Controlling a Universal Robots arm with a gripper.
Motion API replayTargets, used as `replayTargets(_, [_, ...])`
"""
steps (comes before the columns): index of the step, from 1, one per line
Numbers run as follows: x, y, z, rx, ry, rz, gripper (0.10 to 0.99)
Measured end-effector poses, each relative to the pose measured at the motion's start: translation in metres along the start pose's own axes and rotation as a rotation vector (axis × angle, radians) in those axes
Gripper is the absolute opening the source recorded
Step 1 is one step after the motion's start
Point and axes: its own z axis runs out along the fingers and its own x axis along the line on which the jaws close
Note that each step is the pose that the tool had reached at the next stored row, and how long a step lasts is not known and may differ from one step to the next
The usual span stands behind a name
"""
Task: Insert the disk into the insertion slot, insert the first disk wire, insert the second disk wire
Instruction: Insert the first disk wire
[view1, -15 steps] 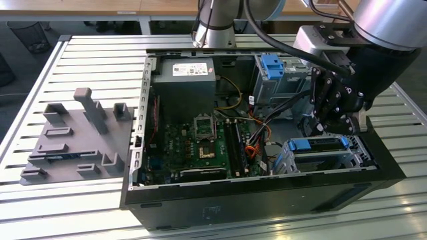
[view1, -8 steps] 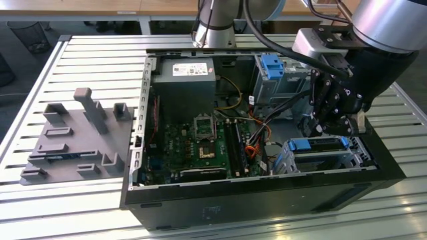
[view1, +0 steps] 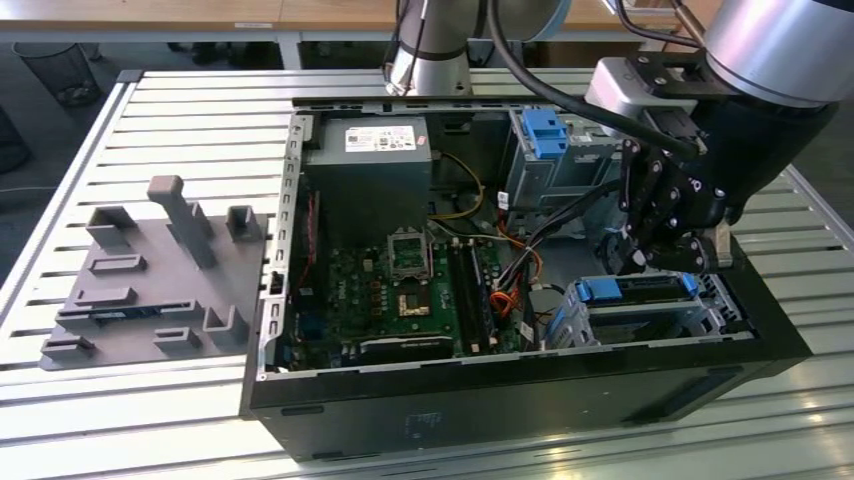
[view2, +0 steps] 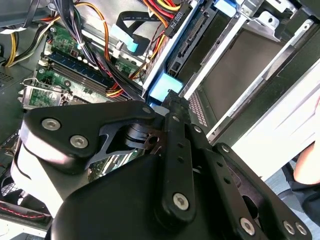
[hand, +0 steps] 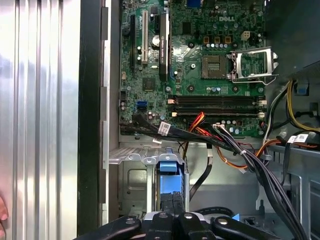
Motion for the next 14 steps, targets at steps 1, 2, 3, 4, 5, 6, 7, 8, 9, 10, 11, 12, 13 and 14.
replayTargets(1, [0.0000,0.0000,0.0000,0.000,0.0001,0.000,0.106])
replayTargets(2, [0.0000,-0.0002,0.0001,0.000,0.0000,0.000,0.106])
replayTargets(3, [0.0000,-0.0007,0.0003,0.000,-0.0001,0.000,0.106])
replayTargets(4, [0.0000,-0.0018,0.0004,0.000,-0.0003,0.000,0.106])
replayTargets(5, [0.0000,-0.0034,0.0004,0.000,-0.0002,0.000,0.106])
replayTargets(6, [-0.0001,-0.0051,0.0004,0.000,0.0000,0.000,0.106])
replayTargets(7, [-0.0002,-0.0066,0.0004,0.000,0.0001,0.000,0.106])
replayTargets(8, [-0.0002,-0.0082,0.0004,0.000,0.0000,0.000,0.106])
replayTargets(9, [-0.0002,-0.0097,0.0004,0.000,0.0000,0.000,0.106])
replayTargets(10, [-0.0003,-0.0108,0.0004,0.000,0.0001,0.000,0.106])
replayTargets(11, [-0.0003,-0.0118,0.0004,0.000,0.0000,0.000,0.106])
replayTargets(12, [-0.0003,-0.0130,0.0005,0.000,-0.0001,0.000,0.106])
replayTargets(13, [-0.0004,-0.0139,0.0006,0.000,-0.0001,0.000,0.106])
replayTargets(14, [-0.0004,-0.0144,0.0005,0.000,0.0000,0.000,0.106])
